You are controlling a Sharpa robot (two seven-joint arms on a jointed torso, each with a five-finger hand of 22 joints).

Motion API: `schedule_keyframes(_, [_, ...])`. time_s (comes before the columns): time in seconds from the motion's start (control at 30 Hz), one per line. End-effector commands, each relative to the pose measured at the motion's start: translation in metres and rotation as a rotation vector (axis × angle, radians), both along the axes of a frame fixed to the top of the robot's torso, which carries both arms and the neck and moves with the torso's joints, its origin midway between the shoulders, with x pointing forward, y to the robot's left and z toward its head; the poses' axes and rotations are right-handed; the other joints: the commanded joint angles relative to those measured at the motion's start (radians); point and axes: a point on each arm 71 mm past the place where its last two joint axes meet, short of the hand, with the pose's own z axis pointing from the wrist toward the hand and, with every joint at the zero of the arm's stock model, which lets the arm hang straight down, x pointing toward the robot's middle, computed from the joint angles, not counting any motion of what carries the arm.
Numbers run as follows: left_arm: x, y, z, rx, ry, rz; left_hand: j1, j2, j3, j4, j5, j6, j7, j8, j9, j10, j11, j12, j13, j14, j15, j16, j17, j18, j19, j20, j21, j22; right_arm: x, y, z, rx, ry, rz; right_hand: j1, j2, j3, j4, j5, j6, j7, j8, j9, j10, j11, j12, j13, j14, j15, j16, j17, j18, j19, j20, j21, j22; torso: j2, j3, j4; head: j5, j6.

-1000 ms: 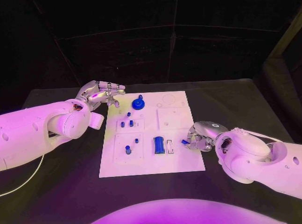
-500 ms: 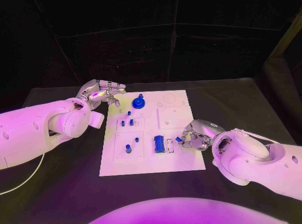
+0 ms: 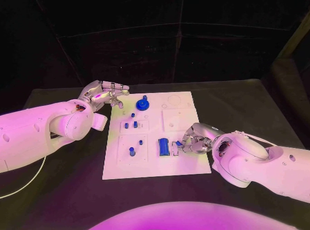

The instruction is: Assemble the parts on the task board

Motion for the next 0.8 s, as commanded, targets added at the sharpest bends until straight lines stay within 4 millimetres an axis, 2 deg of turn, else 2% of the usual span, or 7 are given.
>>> schedule_keyframes(0.03, [0.000,-0.001,0.001,-0.008,0.000,-0.012,0.001,0.007,-0.004,0.001,0.002,-0.005,0.001,0.004,-0.001,-0.007,0.001,0.002,0.001,-0.008,0.001,0.001,-0.001,0.013,0.008,0.003,-0.003,-0.001,0.000,0.002,-0.002,0.005,0.030,-0.002,-0.022,-0.006,-0.004,0.015,0.006,0.007,0.001,-0.001,0.000,0.007,0.001,0.008,0.004,0.067,-0.005,0.006,0.066,-0.020,0.005,-0.005,0.006,0.004,0.001,0.0006,-0.0010,0.003,-0.002])
schedule_keyframes(0.23, [0.000,-0.002,0.001,-0.008,0.003,-0.015,0.001,0.007,-0.004,0.001,0.002,-0.005,0.001,0.004,-0.001,-0.007,0.001,0.002,0.001,-0.008,0.001,0.001,-0.001,0.013,0.008,0.003,-0.003,-0.001,0.002,0.008,-0.003,0.010,0.026,0.005,-0.065,-0.013,-0.022,0.047,0.020,0.018,-0.002,0.004,0.005,0.019,-0.001,0.021,0.015,0.069,-0.006,0.011,0.074,-0.022,0.010,-0.005,0.012,0.015,0.000,0.0012,-0.0012,0.001,-0.004])
schedule_keyframes(0.43, [0.000,-0.002,0.001,-0.008,0.005,-0.016,0.001,0.007,-0.004,0.001,0.002,-0.005,0.001,0.004,-0.001,-0.007,0.001,0.002,0.001,-0.008,0.001,0.001,-0.001,0.013,0.008,0.003,-0.003,-0.001,0.003,0.012,-0.003,0.013,0.022,0.008,-0.074,-0.014,-0.029,0.054,0.022,0.021,-0.003,0.005,0.007,0.022,-0.002,0.024,0.017,0.070,-0.007,0.013,0.078,-0.023,0.012,-0.006,0.015,0.019,0.000,0.0012,-0.0010,0.002,-0.005])
schedule_keyframes(0.5, [0.000,-0.002,0.001,-0.008,0.005,-0.016,0.001,0.007,-0.005,0.000,0.002,-0.006,0.002,0.004,-0.001,-0.008,0.002,0.003,0.001,-0.008,0.001,0.001,-0.002,0.013,0.008,0.002,-0.004,-0.002,0.003,0.012,-0.003,0.011,0.022,0.009,-0.096,-0.012,-0.040,0.062,0.021,0.025,-0.004,0.007,0.009,0.025,-0.002,0.024,0.017,0.071,-0.007,0.015,0.081,-0.024,0.014,-0.006,0.016,0.022,0.000,0.0010,-0.0012,0.002,-0.005])
schedule_keyframes(0.63, [0.000,-0.002,0.001,-0.008,0.006,-0.017,0.001,0.007,-0.005,0.000,0.002,-0.006,0.002,0.004,-0.001,-0.008,0.002,0.003,0.001,-0.008,0.001,0.001,-0.002,0.013,0.008,0.002,-0.004,-0.002,0.003,0.014,-0.004,0.006,0.027,0.016,-0.135,-0.009,-0.062,0.063,-0.007,0.031,-0.006,0.009,0.012,0.029,-0.004,0.025,0.016,0.072,-0.009,0.018,0.085,-0.024,0.016,-0.007,0.019,0.027,0.000,0.0007,-0.0017,0.003,-0.007])
schedule_keyframes(0.8, [0.000,-0.002,0.001,-0.009,0.008,-0.019,-0.002,0.008,-0.007,0.002,0.002,-0.006,0.002,0.005,-0.001,-0.009,0.002,0.004,0.001,-0.008,0.001,0.001,-0.002,0.013,0.008,0.003,-0.005,-0.002,0.003,0.015,-0.004,-0.006,0.029,0.021,-0.147,-0.005,-0.073,0.062,-0.015,0.044,-0.011,0.017,0.017,0.036,-0.007,0.039,0.029,0.071,-0.011,0.017,0.084,-0.024,0.016,-0.008,0.019,0.027,-0.001,0.0007,-0.0012,0.003,-0.009])
